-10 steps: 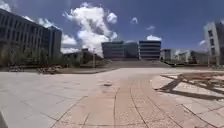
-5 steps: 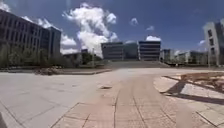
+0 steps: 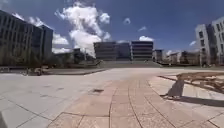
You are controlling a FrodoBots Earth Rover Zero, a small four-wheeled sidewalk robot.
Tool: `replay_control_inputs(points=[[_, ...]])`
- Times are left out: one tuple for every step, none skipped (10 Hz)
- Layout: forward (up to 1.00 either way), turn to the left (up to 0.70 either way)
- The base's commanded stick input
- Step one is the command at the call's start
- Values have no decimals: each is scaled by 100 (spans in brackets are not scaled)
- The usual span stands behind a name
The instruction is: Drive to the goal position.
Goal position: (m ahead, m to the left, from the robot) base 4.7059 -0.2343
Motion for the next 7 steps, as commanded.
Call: replay_control_inputs(points=[[70, -17], [70, -2], [70, 2], [70, -16], [70, -34], [70, -18], [70, -1]])
